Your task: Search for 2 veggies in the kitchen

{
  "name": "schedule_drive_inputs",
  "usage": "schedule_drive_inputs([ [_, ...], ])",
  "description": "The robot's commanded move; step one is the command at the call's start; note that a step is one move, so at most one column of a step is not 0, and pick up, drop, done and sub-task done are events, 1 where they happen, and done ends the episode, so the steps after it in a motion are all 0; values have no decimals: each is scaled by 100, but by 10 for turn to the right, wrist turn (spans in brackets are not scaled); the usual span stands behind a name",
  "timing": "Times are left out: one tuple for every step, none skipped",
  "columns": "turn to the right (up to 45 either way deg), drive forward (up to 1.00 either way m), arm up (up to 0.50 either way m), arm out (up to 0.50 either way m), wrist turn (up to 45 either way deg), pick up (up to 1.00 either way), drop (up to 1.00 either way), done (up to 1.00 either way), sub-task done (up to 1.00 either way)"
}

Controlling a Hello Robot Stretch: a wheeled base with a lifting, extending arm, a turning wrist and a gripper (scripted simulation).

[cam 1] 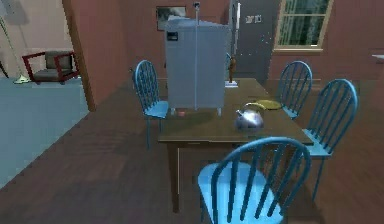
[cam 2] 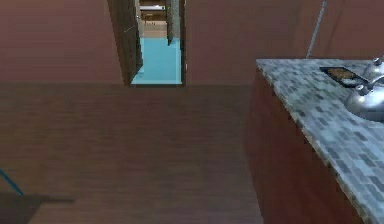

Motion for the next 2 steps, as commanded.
schedule_drive_inputs([
  [450,0,0,0,0,0,0,0,0],
  [270,0,0,0,0,0,0,0,0],
])
